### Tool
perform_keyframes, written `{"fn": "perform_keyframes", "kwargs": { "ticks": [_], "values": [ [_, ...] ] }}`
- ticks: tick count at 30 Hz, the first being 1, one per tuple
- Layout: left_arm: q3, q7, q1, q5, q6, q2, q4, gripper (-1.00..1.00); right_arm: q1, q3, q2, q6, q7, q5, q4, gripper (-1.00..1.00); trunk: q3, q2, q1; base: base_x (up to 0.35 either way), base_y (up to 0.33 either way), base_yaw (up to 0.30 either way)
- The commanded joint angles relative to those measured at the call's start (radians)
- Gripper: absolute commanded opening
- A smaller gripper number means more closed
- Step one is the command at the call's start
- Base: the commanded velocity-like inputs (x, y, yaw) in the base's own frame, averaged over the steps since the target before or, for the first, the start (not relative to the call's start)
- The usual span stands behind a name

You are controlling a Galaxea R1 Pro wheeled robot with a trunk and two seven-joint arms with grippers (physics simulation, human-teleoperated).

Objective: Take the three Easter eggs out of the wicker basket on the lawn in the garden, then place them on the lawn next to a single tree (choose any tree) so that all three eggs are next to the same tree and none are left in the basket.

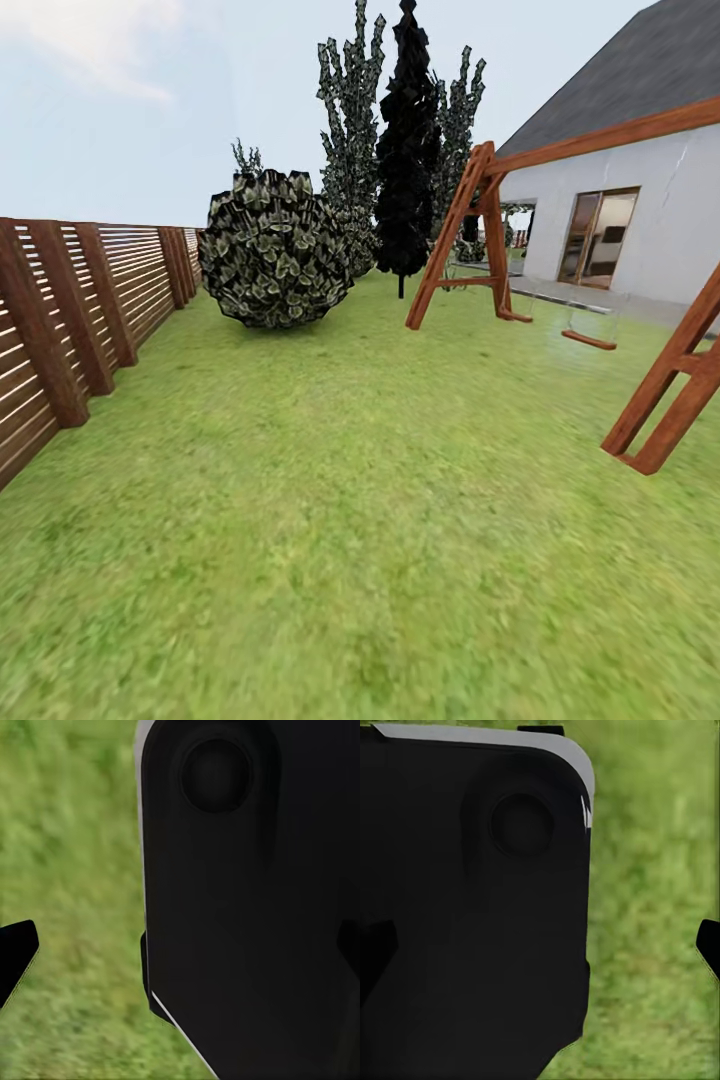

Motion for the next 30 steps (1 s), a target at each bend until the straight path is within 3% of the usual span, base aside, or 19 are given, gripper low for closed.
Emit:
{"fn": "perform_keyframes", "kwargs": {
  "ticks": [1, 30],
  "values": [
    [0.0, -0.001, 0.001, 0.0, 0.0, 0.0, -0.002, 1.0, -0.001, -0.001, 0.0, 0.0, 0.002, 0.0, 0.001, 1.0, -0.001, 0.0, 0.001, 0.346, 0.0, 0.0],
    [0.0, -0.001, 0.001, 0.0, -0.001, 0.0, -0.002, 1.0, -0.001, 0.0, -0.001, 0.0, 0.002, 0.0, 0.001, 1.0, -0.001, 0.0, 0.001, 0.346, 0.0, 0.0]
  ]
}}
